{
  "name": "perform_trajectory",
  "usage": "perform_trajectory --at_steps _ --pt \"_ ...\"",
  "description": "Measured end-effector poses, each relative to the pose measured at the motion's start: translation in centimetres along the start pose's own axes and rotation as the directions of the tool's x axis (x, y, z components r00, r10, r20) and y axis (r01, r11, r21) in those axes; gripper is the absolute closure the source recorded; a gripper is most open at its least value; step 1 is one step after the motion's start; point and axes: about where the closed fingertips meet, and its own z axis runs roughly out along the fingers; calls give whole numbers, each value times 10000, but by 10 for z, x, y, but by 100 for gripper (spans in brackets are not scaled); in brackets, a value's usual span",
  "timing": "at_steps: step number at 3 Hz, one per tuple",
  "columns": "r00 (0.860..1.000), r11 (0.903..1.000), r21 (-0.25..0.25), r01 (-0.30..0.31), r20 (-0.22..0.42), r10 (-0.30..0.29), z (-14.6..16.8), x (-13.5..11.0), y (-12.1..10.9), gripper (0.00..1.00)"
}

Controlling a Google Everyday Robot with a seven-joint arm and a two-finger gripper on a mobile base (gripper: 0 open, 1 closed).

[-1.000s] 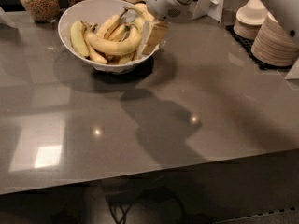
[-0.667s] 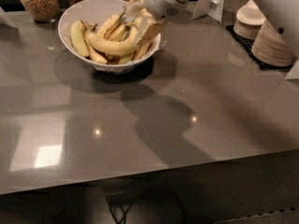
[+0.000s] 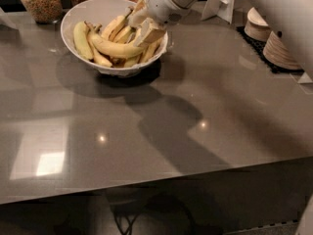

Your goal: Pick banana from white bowl

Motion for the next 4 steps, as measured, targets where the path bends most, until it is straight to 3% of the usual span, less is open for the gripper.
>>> perform_trajectory --at_steps 2,4 --pt "9988 9987 -504 -63 486 87 45 -4 6 49" --pt "9989 9976 -665 -164 431 193 65 5 6 48"
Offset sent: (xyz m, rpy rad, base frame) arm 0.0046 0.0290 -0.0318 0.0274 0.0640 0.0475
